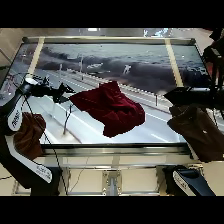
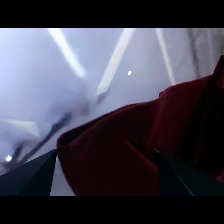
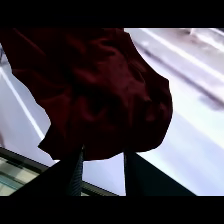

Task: Fold the shirts.

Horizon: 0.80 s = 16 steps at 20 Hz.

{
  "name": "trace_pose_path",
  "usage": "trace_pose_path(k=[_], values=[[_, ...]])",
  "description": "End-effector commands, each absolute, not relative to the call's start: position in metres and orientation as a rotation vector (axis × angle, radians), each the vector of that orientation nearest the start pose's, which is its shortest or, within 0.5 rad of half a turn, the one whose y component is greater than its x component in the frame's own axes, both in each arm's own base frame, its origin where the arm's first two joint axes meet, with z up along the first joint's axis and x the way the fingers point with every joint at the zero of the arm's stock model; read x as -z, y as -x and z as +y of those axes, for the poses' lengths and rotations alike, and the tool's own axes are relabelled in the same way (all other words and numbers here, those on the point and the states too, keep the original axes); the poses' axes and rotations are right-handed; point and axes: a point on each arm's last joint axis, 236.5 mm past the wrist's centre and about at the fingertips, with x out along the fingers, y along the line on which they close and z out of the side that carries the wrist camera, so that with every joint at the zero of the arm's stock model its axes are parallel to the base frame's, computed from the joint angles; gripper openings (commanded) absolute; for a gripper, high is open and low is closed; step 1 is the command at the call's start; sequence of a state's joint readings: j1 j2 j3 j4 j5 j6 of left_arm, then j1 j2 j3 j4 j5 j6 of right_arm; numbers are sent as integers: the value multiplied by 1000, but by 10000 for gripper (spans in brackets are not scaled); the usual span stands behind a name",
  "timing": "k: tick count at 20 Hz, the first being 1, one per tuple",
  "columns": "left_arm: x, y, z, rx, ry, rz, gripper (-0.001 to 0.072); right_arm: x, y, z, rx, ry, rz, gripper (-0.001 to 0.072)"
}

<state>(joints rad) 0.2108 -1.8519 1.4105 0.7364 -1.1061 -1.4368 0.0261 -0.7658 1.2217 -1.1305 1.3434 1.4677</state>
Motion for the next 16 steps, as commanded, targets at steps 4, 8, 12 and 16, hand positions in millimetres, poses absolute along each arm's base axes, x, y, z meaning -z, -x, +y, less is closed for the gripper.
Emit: trace_pose_path(k=[4, 8, 12, 16], values=[[95, -499, -74, 250, 913, 1284, 223, -230, -285, 106, -396, -245, 764, 286], [93, -501, -76, 267, 903, 1272, 10, -160, -289, 109, -365, -329, 941, 286], [91, -494, -82, 293, 914, 1300, 9, -28, -280, 150, -367, -560, 1190, 368], [91, -494, -82, 295, 914, 1303, 10, 40, -282, 184, -329, -643, 1271, 436]])
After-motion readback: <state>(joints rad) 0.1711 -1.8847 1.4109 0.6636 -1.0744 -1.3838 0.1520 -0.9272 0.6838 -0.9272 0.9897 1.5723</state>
